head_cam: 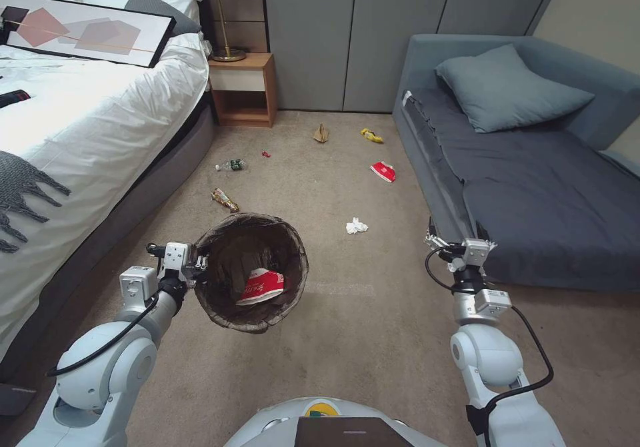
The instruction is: Pick up the trash bin, then pick up the garbage from the floor and place it into the trash bin.
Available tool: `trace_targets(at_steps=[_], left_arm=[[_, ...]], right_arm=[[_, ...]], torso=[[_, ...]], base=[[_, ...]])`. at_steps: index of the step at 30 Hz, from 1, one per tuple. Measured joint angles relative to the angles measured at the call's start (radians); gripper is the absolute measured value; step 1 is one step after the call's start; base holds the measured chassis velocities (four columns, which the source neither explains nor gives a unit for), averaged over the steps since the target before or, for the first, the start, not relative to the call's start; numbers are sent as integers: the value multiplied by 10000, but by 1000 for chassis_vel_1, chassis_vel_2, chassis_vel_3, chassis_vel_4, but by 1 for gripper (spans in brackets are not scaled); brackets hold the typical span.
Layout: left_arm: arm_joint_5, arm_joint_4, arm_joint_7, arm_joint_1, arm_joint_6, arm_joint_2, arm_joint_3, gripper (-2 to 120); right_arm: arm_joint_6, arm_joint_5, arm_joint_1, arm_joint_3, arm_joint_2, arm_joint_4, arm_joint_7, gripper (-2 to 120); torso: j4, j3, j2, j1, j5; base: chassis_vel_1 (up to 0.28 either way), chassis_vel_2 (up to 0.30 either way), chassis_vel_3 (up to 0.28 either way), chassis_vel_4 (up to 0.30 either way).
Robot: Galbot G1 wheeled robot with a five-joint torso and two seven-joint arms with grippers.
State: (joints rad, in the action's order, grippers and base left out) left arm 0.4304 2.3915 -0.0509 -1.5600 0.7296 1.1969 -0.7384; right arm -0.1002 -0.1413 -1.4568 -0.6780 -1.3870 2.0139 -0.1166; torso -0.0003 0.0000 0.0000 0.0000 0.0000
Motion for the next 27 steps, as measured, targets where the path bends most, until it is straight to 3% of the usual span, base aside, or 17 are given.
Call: trace_targets(at_steps=[27], left_arm=[[-691, 2, 363, -322, -99, 104, -11, 0]], right_arm=[[-58, -172, 74, -24, 25, -223, -207, 100]], torso=[[4, -1, 0, -1, 0]], base=[[-10, 13, 11, -9]])
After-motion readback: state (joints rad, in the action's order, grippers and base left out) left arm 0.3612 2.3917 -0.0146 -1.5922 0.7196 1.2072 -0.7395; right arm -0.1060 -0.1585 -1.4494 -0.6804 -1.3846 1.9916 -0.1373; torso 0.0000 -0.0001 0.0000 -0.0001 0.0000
